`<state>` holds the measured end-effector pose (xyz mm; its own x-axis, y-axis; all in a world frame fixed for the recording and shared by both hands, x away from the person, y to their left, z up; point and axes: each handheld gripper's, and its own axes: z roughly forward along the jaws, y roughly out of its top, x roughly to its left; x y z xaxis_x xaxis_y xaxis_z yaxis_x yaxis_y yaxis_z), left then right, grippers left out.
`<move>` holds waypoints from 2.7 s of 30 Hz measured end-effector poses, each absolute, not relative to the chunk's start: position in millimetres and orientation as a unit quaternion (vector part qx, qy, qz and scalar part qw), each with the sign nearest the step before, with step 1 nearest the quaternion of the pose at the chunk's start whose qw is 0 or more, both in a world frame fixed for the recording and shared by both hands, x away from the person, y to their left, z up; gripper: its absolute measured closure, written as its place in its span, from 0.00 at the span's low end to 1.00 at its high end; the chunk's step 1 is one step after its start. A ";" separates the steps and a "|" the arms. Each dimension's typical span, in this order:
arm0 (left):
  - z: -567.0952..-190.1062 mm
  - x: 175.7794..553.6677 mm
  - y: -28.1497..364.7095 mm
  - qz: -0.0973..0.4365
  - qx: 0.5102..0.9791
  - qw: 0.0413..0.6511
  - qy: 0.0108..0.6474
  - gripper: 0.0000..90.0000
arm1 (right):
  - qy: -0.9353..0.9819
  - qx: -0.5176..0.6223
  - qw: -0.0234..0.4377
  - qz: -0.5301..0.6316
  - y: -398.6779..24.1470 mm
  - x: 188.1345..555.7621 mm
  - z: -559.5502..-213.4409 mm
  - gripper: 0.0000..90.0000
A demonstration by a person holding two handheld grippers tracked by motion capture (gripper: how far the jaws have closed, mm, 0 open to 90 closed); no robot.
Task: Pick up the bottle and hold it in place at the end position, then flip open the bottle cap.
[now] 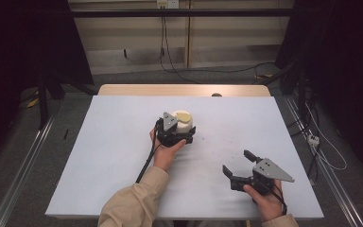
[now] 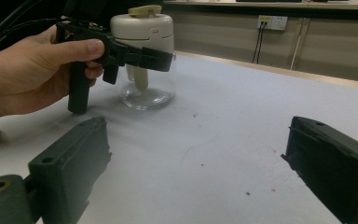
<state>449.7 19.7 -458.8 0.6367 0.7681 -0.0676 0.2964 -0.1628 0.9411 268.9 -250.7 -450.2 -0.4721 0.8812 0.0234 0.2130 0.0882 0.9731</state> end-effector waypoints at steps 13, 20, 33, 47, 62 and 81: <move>-459.1 449.5 20.5 0.222 0.731 0.534 0.361 0.06 | 0.672 0.416 0.309 0.530 -247.1 283.7 -447.3 0.06; -459.0 449.5 20.4 0.223 0.731 0.534 0.362 0.06 | 0.665 0.420 0.309 0.534 -244.6 292.7 -441.5 0.06; -458.8 449.2 20.3 0.223 0.732 0.533 0.362 0.06 | 0.670 0.420 0.284 0.542 -231.9 312.9 -435.9 0.06; -458.7 449.1 20.2 0.223 0.732 0.532 0.363 0.06 | 0.673 0.429 0.264 0.542 -219.8 335.3 -423.0 0.05; -458.4 448.6 19.7 0.224 0.732 0.530 0.365 0.06 | 0.688 0.421 0.236 0.542 -205.6 355.3 -414.8 0.22; -458.4 448.9 20.0 0.223 0.732 0.531 0.365 0.06 | 0.709 0.405 0.208 0.539 -196.8 376.2 -405.4 0.79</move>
<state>448.9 20.0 -458.4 0.6336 0.7713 -0.0604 0.2971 -0.1704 0.9395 376.2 -196.8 -405.4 -0.5852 0.7983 0.1426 0.3504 0.0903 0.9322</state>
